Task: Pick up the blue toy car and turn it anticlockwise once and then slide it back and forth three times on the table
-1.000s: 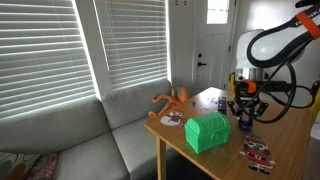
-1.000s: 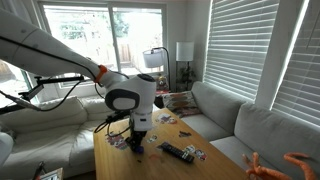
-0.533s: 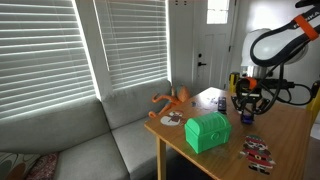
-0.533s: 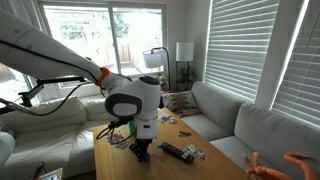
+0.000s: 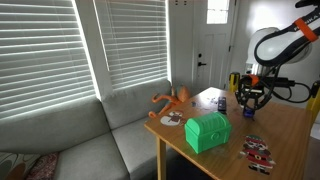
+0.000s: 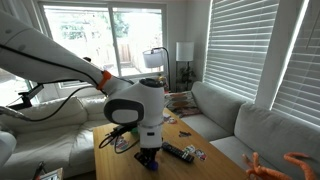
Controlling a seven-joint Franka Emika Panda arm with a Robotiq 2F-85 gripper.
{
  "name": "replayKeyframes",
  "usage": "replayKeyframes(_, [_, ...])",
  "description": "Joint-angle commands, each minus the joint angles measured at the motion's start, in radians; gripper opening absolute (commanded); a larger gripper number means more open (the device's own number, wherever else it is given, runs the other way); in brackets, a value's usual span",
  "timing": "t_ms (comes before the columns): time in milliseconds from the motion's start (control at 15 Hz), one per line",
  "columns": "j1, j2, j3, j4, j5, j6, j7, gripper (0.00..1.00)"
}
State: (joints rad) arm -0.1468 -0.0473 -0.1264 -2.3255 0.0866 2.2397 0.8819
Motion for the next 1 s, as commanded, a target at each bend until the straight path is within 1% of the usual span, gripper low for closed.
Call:
replayKeyframes(0, [-0.016,0.026,-0.016,0.008,-0.02,0.036,-0.004,0.1])
replayKeyframes(267, [-0.01,0.029,-0.018,0.01,0.02,0.029,-0.023,0.1])
replayKeyframes(800, [0.018,0.028,0.008,0.008,0.098,-0.01,-0.046,0.1])
replayKeyframes(867, [0.019,0.029,0.009,0.008,0.102,-0.013,-0.045,0.11])
replayKeyframes(933, [0.017,0.024,0.009,0.009,0.1,-0.02,-0.038,0.6])
